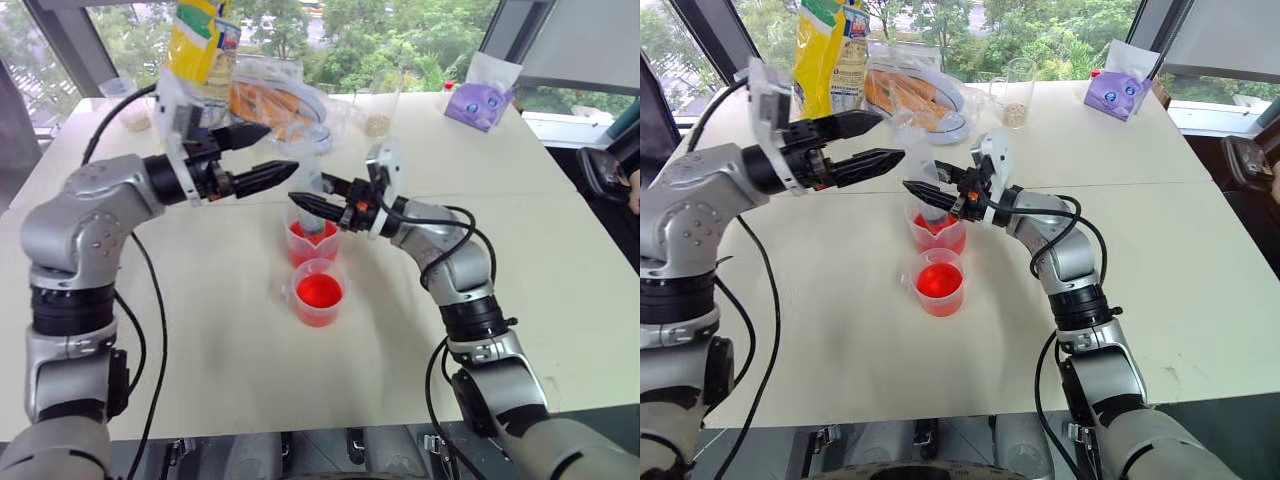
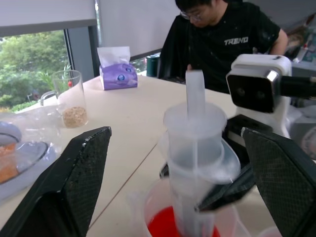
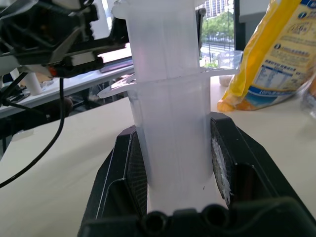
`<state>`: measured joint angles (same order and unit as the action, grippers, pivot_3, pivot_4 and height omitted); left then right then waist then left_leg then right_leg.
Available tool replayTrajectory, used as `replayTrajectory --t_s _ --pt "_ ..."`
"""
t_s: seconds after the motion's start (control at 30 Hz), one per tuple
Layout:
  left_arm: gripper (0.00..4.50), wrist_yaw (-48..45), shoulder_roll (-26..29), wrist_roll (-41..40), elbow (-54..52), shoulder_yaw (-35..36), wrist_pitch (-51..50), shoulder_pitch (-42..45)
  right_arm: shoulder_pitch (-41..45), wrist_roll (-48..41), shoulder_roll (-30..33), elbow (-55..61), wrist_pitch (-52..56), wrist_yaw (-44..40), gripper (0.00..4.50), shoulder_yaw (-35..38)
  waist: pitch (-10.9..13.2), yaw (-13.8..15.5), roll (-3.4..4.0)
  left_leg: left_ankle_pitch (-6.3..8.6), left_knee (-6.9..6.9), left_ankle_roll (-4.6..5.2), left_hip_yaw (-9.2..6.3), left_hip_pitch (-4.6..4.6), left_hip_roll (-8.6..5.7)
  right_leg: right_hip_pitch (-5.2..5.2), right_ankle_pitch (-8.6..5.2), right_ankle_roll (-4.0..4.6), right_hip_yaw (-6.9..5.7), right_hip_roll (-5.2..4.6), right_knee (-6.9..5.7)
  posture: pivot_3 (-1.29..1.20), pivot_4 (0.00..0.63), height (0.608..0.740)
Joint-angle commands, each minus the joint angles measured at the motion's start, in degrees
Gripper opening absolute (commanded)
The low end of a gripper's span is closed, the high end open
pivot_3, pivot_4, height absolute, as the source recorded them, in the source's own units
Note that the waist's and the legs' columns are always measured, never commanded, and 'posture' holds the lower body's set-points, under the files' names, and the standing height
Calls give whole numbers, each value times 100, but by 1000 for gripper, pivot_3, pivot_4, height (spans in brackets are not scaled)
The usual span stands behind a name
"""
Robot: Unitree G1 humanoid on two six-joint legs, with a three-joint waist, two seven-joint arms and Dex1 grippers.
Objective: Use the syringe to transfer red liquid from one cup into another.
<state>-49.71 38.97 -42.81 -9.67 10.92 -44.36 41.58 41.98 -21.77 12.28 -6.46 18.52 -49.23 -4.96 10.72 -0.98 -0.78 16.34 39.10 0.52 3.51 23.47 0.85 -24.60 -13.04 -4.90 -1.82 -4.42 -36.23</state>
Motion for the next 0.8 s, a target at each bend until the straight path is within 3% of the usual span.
replayTrajectory --t_s 0.03,0.27,0.5,0.8 --pt "4426 -80 276 -386 -286 489 -154 -168 343 -272 -2 334 41 76 1386 269 0 -1 0 0 0 0 0 0 0 0 0 0 0 0 0 0 150 740" --pt "4426 37 436 -541 -322 621 -180 -314 678 -1079 220 1147 926 189 1386 688 0 33 0 0 1 0 -3 1 -3 2 0 0 -1 -4 0 0 150 740" --pt "4426 -25 526 -593 -148 555 -137 -150 354 -3019 1094 2390 2910 -148 1386 969 -1 26 -2 1 0 1 -4 1 -2 3 0 0 -4 -7 2 0 150 740" --pt "4426 -308 620 -957 -272 445 -428 -38 -630 -2253 1088 2456 2125 -227 1386 370 -1 19 -2 1 0 1 -1 -2 -1 3 0 0 -3 -2 2 0 150 740"
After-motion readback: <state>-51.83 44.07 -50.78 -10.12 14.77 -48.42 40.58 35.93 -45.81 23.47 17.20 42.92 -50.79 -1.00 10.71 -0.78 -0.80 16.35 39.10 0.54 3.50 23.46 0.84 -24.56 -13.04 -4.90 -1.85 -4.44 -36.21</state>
